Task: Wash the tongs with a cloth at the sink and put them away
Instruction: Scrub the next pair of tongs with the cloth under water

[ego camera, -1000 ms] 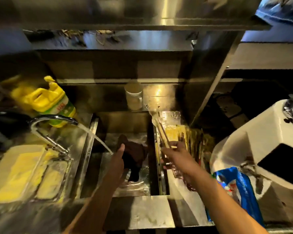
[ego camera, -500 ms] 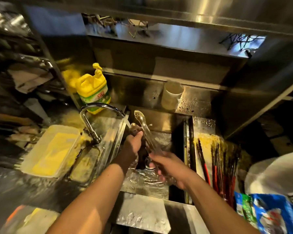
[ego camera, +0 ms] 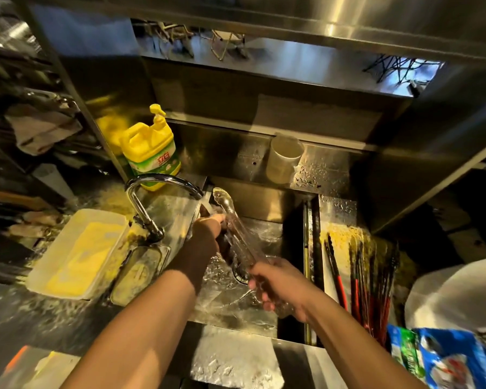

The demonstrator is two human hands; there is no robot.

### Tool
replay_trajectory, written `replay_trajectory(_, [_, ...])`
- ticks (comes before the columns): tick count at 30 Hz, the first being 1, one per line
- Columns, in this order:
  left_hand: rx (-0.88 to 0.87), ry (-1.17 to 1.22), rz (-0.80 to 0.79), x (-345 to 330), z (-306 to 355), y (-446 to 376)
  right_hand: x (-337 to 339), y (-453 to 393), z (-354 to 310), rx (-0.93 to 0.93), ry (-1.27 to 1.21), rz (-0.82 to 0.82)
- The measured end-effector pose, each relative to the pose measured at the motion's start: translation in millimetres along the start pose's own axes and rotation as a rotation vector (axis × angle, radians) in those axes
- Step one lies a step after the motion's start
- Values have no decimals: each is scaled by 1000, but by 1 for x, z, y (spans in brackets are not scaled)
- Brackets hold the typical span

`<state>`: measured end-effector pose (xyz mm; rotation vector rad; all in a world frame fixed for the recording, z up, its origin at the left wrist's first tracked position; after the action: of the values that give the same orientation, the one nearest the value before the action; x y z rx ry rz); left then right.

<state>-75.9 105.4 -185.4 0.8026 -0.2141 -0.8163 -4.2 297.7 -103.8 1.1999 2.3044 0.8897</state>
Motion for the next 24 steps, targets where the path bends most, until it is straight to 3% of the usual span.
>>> replay_trajectory(3, [38,6,-105,-8,-8,10,3,-2,-9,27,13,-11])
replay_trajectory(6, [32,-14,-104,-9,-10,8,7,0,-9,22,71,-21])
replay_trajectory(8, [-5,28,-31,-8,-4,4,17,5,-9,3,84,-45])
replay_trajectory(14, [-125,-294,165,-3,-4,-4,74,18,-15,-60,181,-75])
replay_trajectory(19, [-189,-139,188,8,-5,2,80,5,-13,8,244,29])
replay_trajectory(21, [-122,-67,124,13,-7,11,69,-4,-15,39,166,-17])
replay_trajectory(24, [-242,168,-156,19,-20,14,53,-19,-17,33,99,15])
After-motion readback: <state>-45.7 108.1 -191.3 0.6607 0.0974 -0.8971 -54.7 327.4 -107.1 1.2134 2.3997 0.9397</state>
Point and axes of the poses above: each hand's wrist, its own y-axis away from the middle knuckle, its own x-axis out of the back of the hand, z = x × y, the point moved 1 cm from there along -y, towards the middle knuckle, and after that the axes turned 2 degrees about -x, right-handed, at the moved point
